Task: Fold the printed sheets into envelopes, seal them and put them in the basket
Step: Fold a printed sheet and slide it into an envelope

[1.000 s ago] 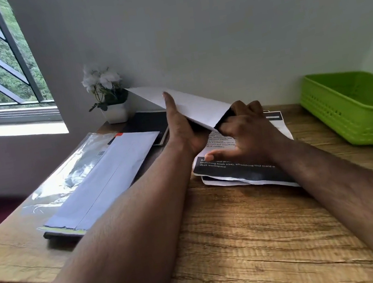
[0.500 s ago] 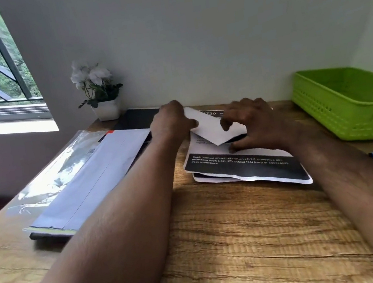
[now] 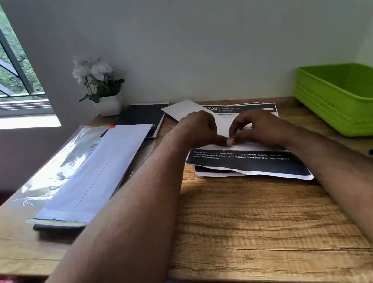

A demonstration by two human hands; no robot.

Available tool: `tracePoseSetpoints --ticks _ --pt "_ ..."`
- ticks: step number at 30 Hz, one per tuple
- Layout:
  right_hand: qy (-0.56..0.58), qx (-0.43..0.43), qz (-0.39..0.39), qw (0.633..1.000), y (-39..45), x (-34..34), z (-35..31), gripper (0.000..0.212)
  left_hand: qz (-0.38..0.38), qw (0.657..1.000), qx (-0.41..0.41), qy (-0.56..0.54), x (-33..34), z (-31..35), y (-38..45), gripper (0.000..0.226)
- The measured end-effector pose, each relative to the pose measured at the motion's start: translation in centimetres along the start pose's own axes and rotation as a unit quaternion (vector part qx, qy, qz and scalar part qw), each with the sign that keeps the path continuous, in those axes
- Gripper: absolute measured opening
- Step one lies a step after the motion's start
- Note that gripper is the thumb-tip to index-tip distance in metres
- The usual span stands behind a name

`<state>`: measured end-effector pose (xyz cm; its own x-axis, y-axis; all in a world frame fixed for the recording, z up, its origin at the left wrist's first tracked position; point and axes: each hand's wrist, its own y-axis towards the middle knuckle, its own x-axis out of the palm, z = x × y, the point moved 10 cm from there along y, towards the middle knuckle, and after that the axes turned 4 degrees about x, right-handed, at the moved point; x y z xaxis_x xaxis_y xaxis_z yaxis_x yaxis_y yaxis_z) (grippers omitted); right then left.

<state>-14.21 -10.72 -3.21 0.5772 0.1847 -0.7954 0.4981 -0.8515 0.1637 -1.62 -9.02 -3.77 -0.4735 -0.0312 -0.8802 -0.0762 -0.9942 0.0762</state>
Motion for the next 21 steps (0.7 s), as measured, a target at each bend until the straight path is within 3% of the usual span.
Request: tracePoseSetpoints --ticks 5,9,14,21 --pt "0.016 0.063 0.010 0.998 -0.1 -1.6 2.8 0.019 -0.047 0.999 0.003 -0.025 1.3 0.5 0.0 0.047" --pt "0.029 0.091 0.004 0.995 -0.3 -2.3 3.4 0.017 -0.047 0.996 0.067 0.017 1.2 3.0 -0.4 0.026" --pt "0.049 0.149 0.055 0.986 -0.8 -3.2 4.6 0.013 -0.025 0.994 0.074 0.076 0.7 4.1 -0.2 0.005" --pt "0.055 0.165 0.098 0.980 -0.2 -3.4 6.4 0.024 0.047 0.979 0.098 0.175 0.5 6.5 -0.3 0.029"
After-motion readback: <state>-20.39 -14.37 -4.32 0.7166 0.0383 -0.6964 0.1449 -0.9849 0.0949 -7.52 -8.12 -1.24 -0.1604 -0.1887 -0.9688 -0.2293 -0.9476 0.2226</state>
